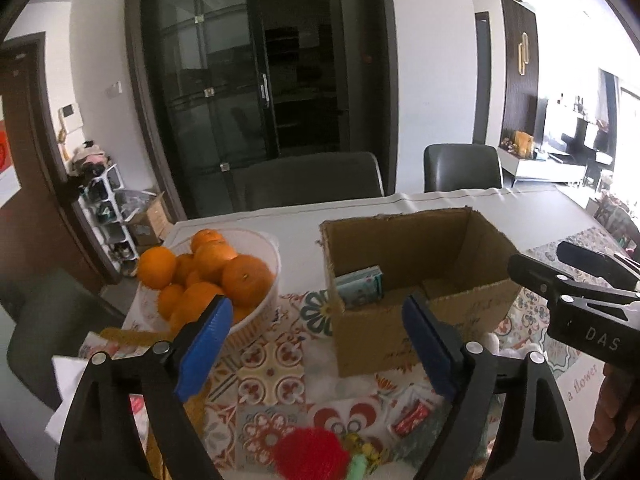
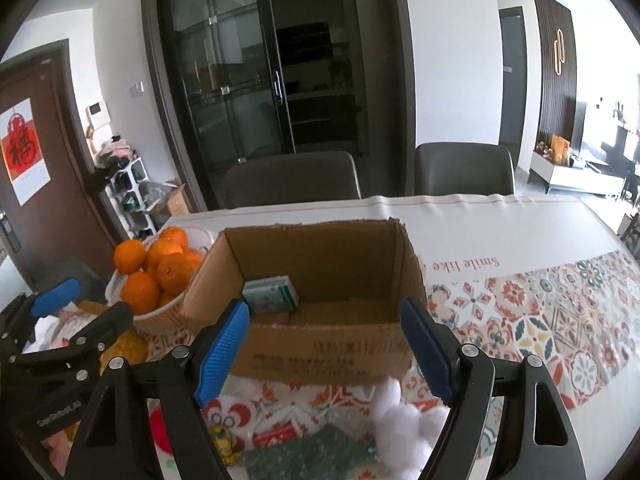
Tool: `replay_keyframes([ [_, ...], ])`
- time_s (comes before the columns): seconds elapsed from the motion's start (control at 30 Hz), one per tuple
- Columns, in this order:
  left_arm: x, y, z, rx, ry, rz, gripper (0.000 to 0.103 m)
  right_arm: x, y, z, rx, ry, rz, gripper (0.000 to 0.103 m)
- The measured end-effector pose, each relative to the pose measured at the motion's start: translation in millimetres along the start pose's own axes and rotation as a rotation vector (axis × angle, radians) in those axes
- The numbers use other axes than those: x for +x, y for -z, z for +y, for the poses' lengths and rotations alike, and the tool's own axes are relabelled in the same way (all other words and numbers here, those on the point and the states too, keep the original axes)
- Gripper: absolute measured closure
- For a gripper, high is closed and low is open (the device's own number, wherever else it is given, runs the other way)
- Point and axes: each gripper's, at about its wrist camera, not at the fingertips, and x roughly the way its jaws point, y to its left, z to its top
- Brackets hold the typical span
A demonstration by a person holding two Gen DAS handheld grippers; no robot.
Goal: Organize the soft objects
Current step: 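Move the left tool to the red pom-pom plush while the right tool approaches the green fuzzy plush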
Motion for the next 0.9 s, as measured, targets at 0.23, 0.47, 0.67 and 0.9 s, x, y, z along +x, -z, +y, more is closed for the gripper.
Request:
replay_keyframes([
  [0.23,-17.6,21.7,11.4,-0.053,-0.038,0.041,0.013,-11.0,17.1,3.5,0.024,0.021,0.065,0.024],
  [0.47,-28.6,43.8,15.5,-0.088,-0.059,0.077,0.013,-11.0,44.9,1.3,0.093,-0.006,0.133,0.024],
  [0.67,-27.5,64.4,19.0,-0.105,-0.087,0.112,0.012,-2.4,76.9,2.0,0.137,-0.026,0.199,0.024],
  [0.9,-13.2,101.1,24.8,-0.136,-0.064,0.196,0.012,3.2,106.5,17.4,0.052,-0.011,0.245,0.024],
])
